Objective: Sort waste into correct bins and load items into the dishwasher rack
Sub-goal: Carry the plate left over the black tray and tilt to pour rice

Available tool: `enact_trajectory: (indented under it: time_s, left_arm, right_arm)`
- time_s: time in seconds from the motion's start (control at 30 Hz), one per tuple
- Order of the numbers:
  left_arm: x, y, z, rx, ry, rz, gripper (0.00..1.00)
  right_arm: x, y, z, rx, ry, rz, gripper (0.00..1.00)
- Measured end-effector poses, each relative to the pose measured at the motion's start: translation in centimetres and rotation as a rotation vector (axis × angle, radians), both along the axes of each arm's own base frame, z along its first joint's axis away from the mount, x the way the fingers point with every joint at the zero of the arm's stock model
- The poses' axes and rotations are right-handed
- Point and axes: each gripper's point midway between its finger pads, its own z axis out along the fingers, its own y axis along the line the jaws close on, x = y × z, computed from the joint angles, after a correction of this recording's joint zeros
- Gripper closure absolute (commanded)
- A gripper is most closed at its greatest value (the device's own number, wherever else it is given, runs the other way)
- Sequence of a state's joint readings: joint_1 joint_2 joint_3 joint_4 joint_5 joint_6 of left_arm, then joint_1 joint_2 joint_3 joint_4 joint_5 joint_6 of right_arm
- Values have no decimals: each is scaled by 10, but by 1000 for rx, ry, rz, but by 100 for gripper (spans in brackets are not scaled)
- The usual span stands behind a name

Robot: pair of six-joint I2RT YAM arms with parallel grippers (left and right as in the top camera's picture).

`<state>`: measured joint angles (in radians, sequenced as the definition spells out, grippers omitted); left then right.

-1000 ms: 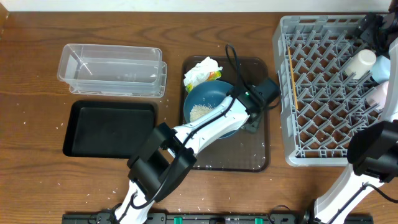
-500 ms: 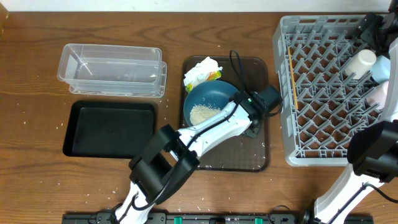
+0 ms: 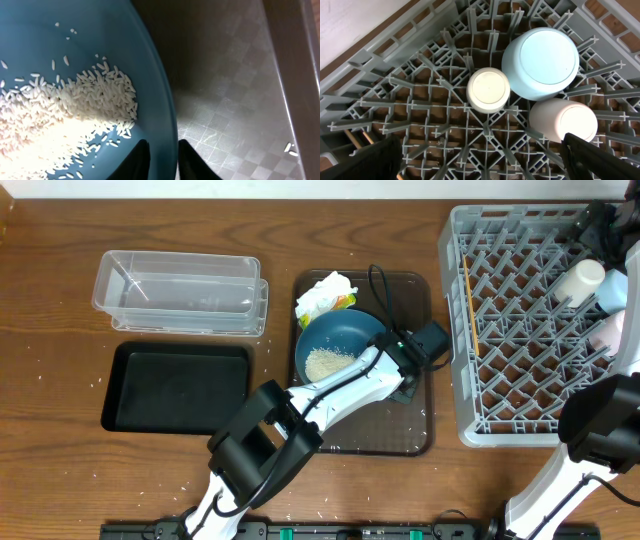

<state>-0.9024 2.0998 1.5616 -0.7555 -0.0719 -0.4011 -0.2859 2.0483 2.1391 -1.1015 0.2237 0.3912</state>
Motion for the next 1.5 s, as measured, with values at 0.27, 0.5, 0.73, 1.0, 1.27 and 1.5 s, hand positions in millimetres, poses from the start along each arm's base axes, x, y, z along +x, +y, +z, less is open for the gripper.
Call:
enact_trajectory:
  time_s: [0.27, 0.5, 0.73, 1.0, 1.27, 1.5]
  left_arm:
    - [2, 5, 15, 6, -29, 1, 94]
    - [4, 8, 69, -65, -109, 9, 94]
    - [10, 32, 113, -89, -171, 56, 94]
    - [39, 89, 141, -103, -199, 221, 94]
    - [65, 145, 164, -263, -135, 412, 94]
    - [79, 208, 166, -345, -56, 591, 93]
  right_arm:
    - [0, 0, 0, 0, 0, 0, 1]
    - [0, 0, 0, 0, 0, 0, 1]
    - [0, 0, 0, 0, 0, 0, 1]
    - [0, 0, 0, 0, 0, 0, 1]
    - [0, 0, 0, 0, 0, 0, 1]
    - [0, 0, 0, 0, 0, 0, 1]
